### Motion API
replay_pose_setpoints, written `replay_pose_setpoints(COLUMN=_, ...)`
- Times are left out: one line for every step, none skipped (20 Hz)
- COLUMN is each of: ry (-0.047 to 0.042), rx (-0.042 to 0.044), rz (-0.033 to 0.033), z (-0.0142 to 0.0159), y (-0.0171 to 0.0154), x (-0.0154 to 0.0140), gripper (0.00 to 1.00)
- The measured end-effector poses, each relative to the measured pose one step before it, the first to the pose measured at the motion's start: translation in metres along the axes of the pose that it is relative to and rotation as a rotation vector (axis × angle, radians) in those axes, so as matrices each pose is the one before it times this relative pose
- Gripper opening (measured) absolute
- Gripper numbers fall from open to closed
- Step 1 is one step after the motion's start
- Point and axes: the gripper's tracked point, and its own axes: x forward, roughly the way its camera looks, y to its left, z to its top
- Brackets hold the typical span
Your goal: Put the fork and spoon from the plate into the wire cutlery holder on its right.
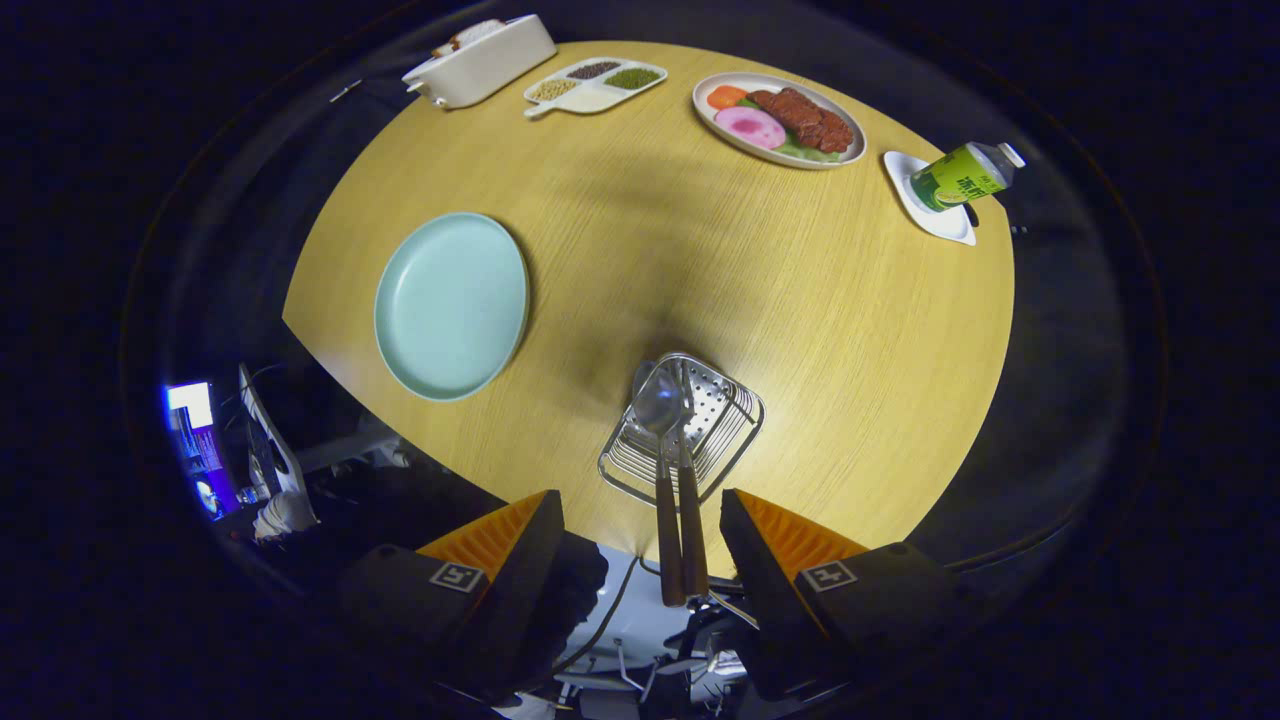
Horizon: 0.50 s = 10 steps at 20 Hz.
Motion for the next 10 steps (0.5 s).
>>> replay_pose_setpoints(ry=-0.07412, rx=0.00809, rz=-0.0024, z=0.00538, y=0.00287, x=-0.00798, gripper=0.97)
replay_pose_setpoints(ry=-0.07079, rx=0.00954, rz=-0.01169, z=0.0049, y=0.00278, x=-0.00777, gripper=0.97)
replay_pose_setpoints(ry=-0.07025, rx=0.00828, rz=-0.02111, z=0.00464, y=0.00031, x=-0.00839, gripper=0.97)
replay_pose_setpoints(ry=-0.06986, rx=0.00666, rz=-0.02201, z=0.00289, y=-0.00094, x=-0.0092, gripper=0.97)
replay_pose_setpoints(ry=-0.06718, rx=0.00792, rz=-0.02221, z=0.00623, y=-0.00109, x=-0.00889, gripper=0.97)
replay_pose_setpoints(ry=-0.06642, rx=0.00892, rz=-0.02099, z=0.0086, y=-0.0009, x=-0.00861, gripper=0.97)
replay_pose_setpoints(ry=-0.06707, rx=0.01113, rz=-0.03121, z=0.01005, y=-0.00399, x=-0.00679, gripper=0.97)
replay_pose_setpoints(ry=-0.06704, rx=0.01087, rz=-0.02774, z=0.00863, y=-0.00489, x=-0.00827, gripper=0.97)
replay_pose_setpoints(ry=-0.06274, rx=0.01199, rz=-0.02487, z=0.00959, y=-0.00515, x=-0.00817, gripper=0.99)
replay_pose_setpoints(ry=-0.0639, rx=0.01092, rz=-0.0187, z=0.00888, y=-0.00132, x=-0.01244, gripper=0.99)
